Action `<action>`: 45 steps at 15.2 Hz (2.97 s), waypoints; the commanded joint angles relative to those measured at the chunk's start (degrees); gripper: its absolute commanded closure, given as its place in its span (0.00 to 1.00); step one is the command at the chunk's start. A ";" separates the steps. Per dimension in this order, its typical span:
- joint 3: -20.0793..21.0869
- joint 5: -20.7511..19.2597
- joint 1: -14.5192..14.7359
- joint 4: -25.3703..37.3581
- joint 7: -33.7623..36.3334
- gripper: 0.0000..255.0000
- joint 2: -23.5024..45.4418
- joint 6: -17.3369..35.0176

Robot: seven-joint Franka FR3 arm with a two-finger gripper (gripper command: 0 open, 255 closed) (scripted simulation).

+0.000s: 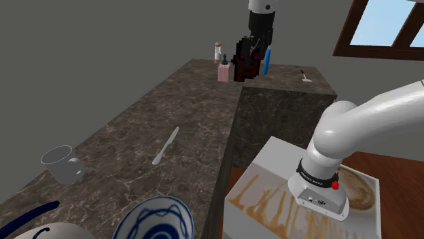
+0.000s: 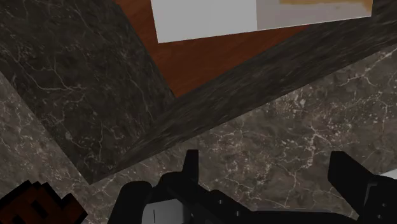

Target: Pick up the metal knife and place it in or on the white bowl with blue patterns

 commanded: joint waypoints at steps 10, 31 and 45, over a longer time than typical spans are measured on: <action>11.17 8.50 -1.48 -6.12 22.70 0.00 4.73 8.99; 34.16 4.00 -8.48 8.68 78.74 0.00 46.26 33.06; 32.24 -5.34 -5.12 13.76 92.05 0.00 60.59 39.87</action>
